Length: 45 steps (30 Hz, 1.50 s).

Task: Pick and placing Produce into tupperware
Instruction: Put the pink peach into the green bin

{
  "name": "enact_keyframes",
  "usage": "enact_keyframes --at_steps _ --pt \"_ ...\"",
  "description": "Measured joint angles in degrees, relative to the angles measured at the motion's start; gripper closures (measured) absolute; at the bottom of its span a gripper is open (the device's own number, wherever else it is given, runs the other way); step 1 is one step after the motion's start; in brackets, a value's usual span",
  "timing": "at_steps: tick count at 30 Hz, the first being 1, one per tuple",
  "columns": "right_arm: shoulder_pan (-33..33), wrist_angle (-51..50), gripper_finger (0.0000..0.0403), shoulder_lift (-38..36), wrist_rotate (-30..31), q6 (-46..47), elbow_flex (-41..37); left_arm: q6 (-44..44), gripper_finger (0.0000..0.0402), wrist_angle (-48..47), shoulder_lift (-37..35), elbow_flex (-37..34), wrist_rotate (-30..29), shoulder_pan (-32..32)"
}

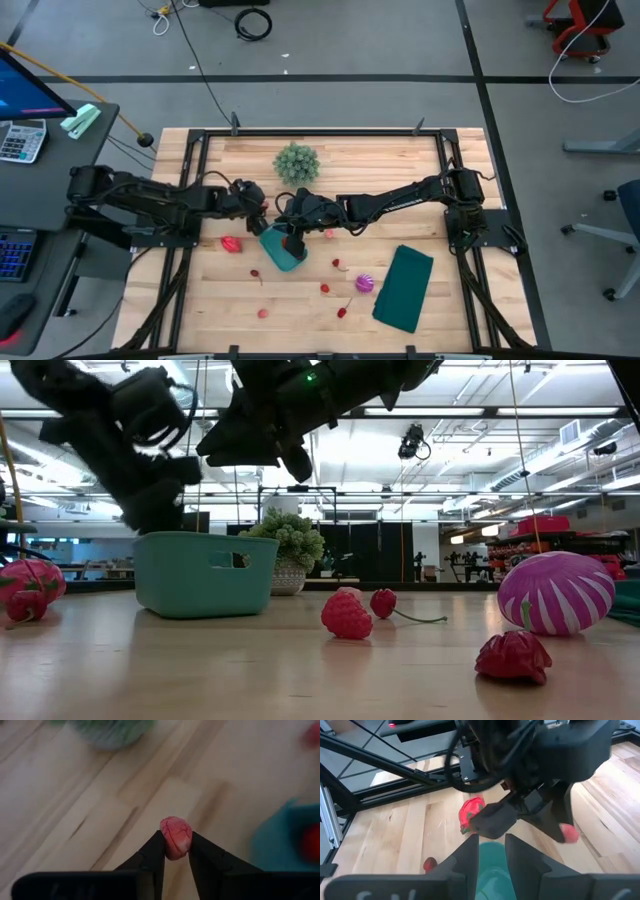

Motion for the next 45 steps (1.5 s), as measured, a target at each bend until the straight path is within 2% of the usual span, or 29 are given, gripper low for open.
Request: enact_keyframes --at_steps 4,9,15,26,37,45 --pt "0.0 0.4 0.0301 0.0 0.1 0.1 0.0 2.7 0.0322 -0.2 0.0 3.6 2.7 -2.1" --pt "0.0 0.4 0.0302 0.0 3.5 0.1 0.0 3.5 0.0325 -0.9 0.0 6.9 3.4 -5.6" --pt "0.0 0.3 0.0302 0.0 6.0 0.1 0.0 -0.2 0.0310 -1.6 0.0 7.2 6.7 -11.2" --pt "0.0 -1.3 0.0302 0.0 6.9 0.1 0.0 -2.0 0.0311 -0.4 1.9 7.1 6.9 -20.0" --pt "0.1 -1.2 0.0302 0.0 6.9 0.6 0.0 -2.0 0.0279 6.7 13.8 7.1 6.6 -20.4" --pt "0.1 -1.3 0.0302 0.0 6.9 0.6 0.0 -2.6 0.0240 6.8 15.2 7.1 6.6 -20.3"
